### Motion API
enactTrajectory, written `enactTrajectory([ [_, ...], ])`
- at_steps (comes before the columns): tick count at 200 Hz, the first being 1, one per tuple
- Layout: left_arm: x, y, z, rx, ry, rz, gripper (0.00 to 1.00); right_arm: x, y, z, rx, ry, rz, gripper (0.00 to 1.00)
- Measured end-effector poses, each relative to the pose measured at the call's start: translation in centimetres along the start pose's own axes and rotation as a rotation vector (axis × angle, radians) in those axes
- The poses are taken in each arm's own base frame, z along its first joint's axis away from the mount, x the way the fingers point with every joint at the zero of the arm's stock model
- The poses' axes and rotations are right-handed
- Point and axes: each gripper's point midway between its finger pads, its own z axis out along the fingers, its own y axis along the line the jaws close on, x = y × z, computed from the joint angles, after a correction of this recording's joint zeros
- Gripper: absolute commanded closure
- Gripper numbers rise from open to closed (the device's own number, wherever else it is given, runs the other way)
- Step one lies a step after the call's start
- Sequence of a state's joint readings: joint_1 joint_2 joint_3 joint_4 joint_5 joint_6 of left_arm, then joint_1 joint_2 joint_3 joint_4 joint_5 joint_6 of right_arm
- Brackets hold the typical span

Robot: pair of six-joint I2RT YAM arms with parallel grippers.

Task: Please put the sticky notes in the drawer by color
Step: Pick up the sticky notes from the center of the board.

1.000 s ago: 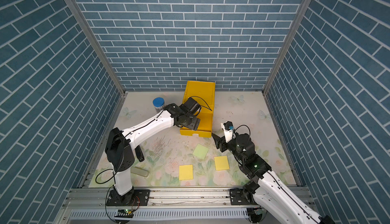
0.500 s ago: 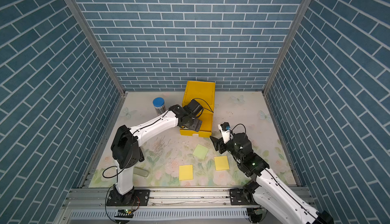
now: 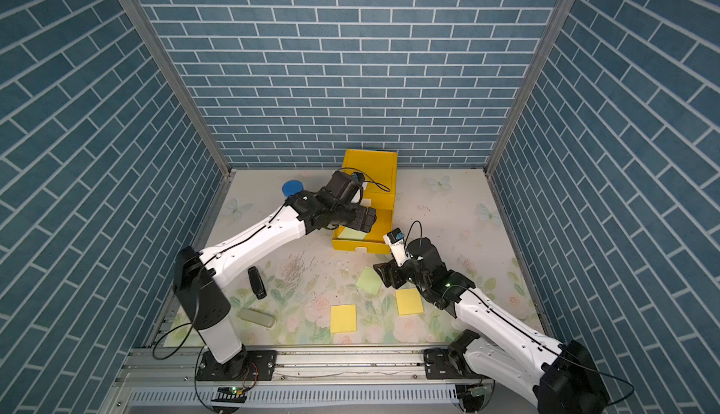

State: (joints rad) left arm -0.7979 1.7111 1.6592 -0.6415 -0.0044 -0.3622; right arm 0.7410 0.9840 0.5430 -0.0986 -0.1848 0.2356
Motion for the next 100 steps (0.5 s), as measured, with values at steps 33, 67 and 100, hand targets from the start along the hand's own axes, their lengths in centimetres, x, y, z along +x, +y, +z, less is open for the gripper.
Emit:
enactTrajectory([
  [33,-1.1,0.0,-5.3,0.047,-0.120,-0.013,0.04,3.1,2.2,1.9,-0.029,0.133,-0.015,0.19],
  [67,2.7,2.5,-6.4,0.011,-0.095,-0.034,0.02,3.8,2.1,4.3,-0.006,0.281,-0.048,0.18],
  [100,5.4,6.1,-7.2,-0.050,-0.083,-0.089,0.02,4.1,1.8,5.6,0.005,0.355,-0.116,0.16],
])
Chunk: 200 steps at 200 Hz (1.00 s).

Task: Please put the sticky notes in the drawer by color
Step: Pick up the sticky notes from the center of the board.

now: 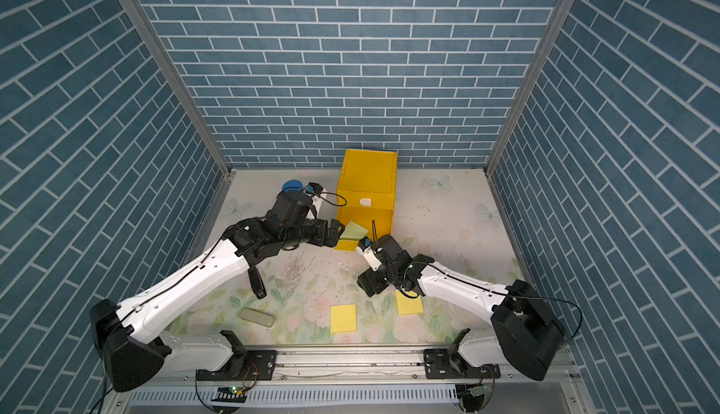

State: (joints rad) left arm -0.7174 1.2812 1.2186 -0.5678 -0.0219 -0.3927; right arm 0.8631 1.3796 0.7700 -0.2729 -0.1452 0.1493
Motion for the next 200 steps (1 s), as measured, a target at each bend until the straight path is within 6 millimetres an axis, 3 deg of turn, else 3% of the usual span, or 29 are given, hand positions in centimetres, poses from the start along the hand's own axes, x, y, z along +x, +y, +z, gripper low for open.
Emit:
enactTrajectory([
  [76,-1.0,6.3,-4.2,-0.105,-0.135,-0.101,0.03,3.1,-1.9,3.7,0.053,0.212,-0.139,0.13],
  [129,0.9,6.1,-2.8,-0.058,-0.110,-0.105,0.03,2.2,-2.6,4.6,0.046,0.237,-0.167,0.10],
  [200,1.0,5.6,-2.3,-0.024,-0.119,-0.103,0.03,2.9,-3.9,4.7,0.077,0.290,-0.193,0.10],
])
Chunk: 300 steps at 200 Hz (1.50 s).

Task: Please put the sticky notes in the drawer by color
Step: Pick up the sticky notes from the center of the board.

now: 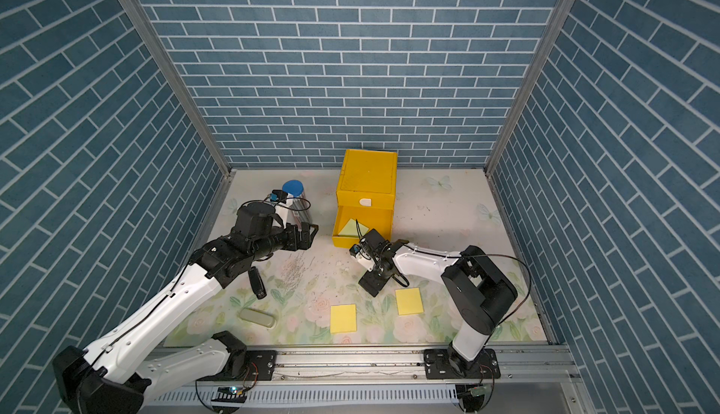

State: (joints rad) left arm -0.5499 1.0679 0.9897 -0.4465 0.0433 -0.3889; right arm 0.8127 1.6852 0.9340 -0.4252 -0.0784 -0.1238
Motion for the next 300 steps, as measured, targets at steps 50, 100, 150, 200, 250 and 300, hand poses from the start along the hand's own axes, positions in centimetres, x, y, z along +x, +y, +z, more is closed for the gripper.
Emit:
enactTrajectory([
  [50,0.1,-0.1,0.2,0.007,0.001,0.001,0.03,0.1,0.0,0.0,-0.020,0.047,-0.004,0.18],
  [100,0.4,0.0,0.4,0.005,0.005,0.001,0.02,0.2,0.3,0.0,-0.027,0.086,-0.008,0.15],
  [150,0.3,0.0,0.3,0.006,0.002,0.002,0.02,0.4,0.7,0.0,-0.020,0.107,-0.018,0.12],
  [200,0.2,-0.1,0.1,0.009,-0.004,0.003,0.02,0.2,0.8,0.2,-0.004,0.118,-0.029,0.11],
  [250,0.1,-0.1,0.0,0.010,-0.007,0.004,0.02,0.4,1.0,0.3,-0.006,0.127,-0.030,0.15],
  [300,0.2,0.0,-0.2,0.011,-0.010,0.005,0.02,0.2,1.0,0.4,-0.004,0.132,-0.033,0.20],
])
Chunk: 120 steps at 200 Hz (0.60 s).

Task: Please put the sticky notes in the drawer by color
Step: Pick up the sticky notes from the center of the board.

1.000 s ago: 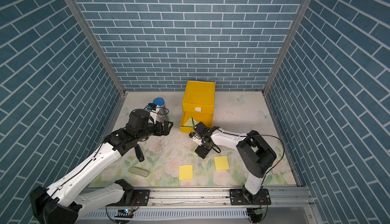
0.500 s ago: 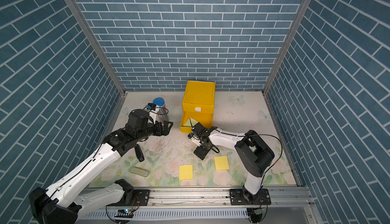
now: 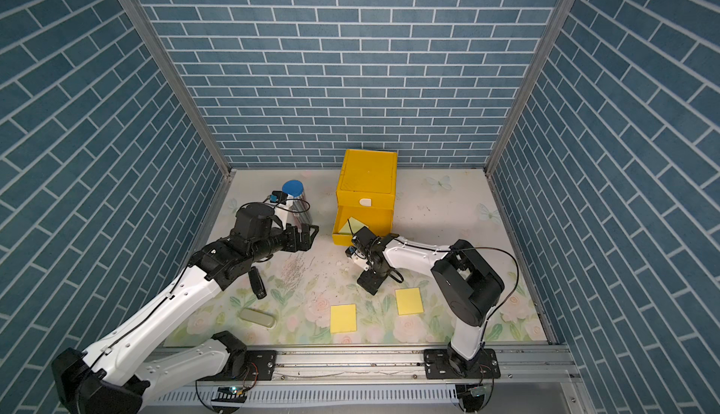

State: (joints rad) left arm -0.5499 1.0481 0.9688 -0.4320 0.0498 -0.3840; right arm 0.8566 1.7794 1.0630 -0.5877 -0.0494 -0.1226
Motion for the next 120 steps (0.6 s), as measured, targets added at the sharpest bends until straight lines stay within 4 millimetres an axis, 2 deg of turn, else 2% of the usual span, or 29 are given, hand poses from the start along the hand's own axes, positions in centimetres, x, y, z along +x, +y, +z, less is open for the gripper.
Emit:
enactTrajectory([
  [76,0.7,0.2,0.1,-0.001,0.010,-0.001,0.02,0.2,0.6,-0.6,-0.020,-0.011,0.015,0.21],
  [120,1.0,-0.2,0.4,0.026,0.019,-0.011,0.02,0.4,1.6,-2.5,-0.064,-0.024,0.028,0.21],
])
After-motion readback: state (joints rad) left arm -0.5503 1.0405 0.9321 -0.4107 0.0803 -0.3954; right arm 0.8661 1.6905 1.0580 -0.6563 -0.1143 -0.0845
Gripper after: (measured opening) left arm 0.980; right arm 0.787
